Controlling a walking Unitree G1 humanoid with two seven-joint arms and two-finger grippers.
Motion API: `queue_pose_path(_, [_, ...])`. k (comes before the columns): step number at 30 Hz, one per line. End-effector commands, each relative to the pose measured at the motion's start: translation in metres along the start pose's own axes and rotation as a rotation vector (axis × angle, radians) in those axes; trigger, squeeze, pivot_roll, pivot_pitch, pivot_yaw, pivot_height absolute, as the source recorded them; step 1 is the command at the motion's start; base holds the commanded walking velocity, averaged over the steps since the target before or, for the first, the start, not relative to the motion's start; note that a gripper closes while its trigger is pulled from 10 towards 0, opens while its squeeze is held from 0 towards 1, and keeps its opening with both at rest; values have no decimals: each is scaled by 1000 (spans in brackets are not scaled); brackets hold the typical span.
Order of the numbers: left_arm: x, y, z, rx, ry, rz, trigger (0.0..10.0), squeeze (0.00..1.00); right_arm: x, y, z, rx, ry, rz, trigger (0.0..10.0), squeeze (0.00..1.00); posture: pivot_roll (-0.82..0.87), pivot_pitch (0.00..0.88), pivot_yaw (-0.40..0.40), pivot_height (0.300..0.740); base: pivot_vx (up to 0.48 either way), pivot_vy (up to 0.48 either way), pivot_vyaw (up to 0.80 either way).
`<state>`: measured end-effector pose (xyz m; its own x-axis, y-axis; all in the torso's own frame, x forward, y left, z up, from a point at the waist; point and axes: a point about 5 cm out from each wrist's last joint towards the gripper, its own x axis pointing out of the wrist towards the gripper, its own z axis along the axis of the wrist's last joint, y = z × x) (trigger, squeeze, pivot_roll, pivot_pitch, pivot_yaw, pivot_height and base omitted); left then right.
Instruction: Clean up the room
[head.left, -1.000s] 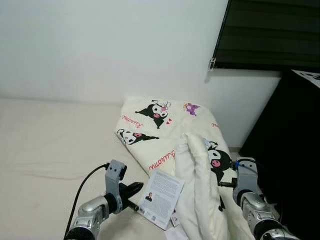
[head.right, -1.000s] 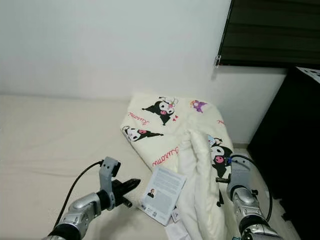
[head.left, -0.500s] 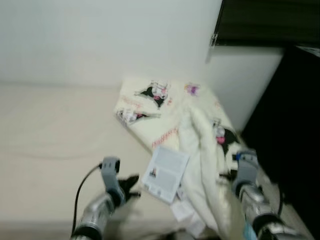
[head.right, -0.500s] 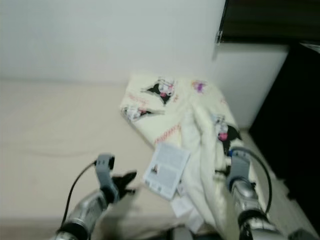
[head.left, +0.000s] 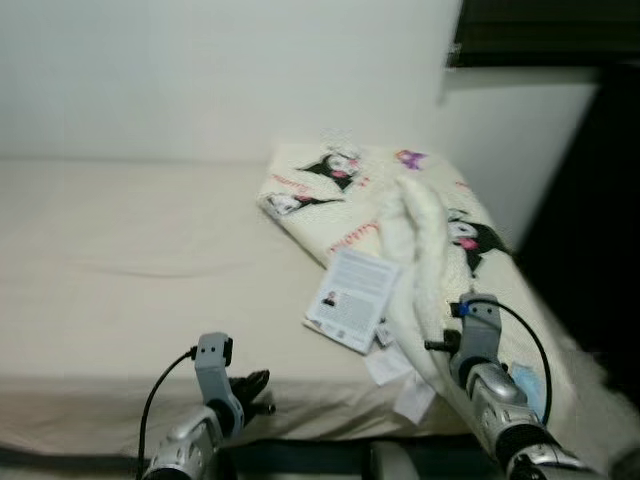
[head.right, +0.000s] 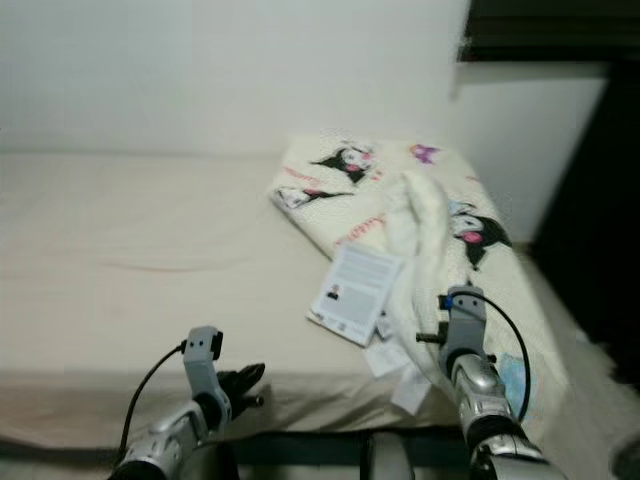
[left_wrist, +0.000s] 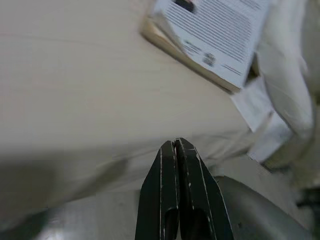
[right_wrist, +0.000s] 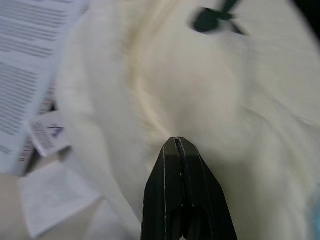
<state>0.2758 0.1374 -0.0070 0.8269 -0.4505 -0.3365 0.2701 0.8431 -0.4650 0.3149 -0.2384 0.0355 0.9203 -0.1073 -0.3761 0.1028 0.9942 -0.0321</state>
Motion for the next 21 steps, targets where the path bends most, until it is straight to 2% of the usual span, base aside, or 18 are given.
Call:
queue_pose_path(1, [5, -6, 6, 16, -6, -30, 10000, 0, 1, 3, 2, 6, -14, 7, 10000, 0, -37, 31, -49, 545, 0, 0, 0])
queue_pose_path(7, [13, -24, 7, 1, -16, -98, 10000, 0, 1, 4, 1, 4, -3, 3, 10000, 0, -42, 34, -47, 526, 0, 0, 0])
queue_pose_path(14, [22, -35, 21, -1, -71, -90, 10000, 0, 4, 3, 14, 10, -47, 11, 10000, 0, -45, 33, -45, 501, 0, 0, 0])
queue_pose_path(16, [26, -37, 26, -24, -83, -64, 10000, 0, 5, 3, 22, 20, -72, 15, 10000, 0, -45, 33, -45, 491, 0, 0, 0])
queue_pose_path(18, [31, -39, 27, -84, -62, -17, 10000, 0, 7, 5, 30, 26, -101, 23, 10000, 0, -45, 30, -43, 481, 0, 0, 0])
queue_pose_path(19, [34, -42, 28, -150, -58, -15, 10000, 0, 8, 6, 34, 26, -115, 28, 10000, 0, -48, 30, -42, 476, 0, 0, 0])
queue_pose_path(20, [36, -44, 28, -196, -56, -17, 10000, 1000, 8, 7, 37, 27, -124, 32, 10000, 0, -48, 30, -42, 471, 0, 0, 0])
queue_pose_path(21, [38, -46, 27, -225, -52, -12, 10000, 1000, 9, 8, 39, 26, -130, 35, 10000, 0, -50, 30, -41, 466, 0, 0, 0])
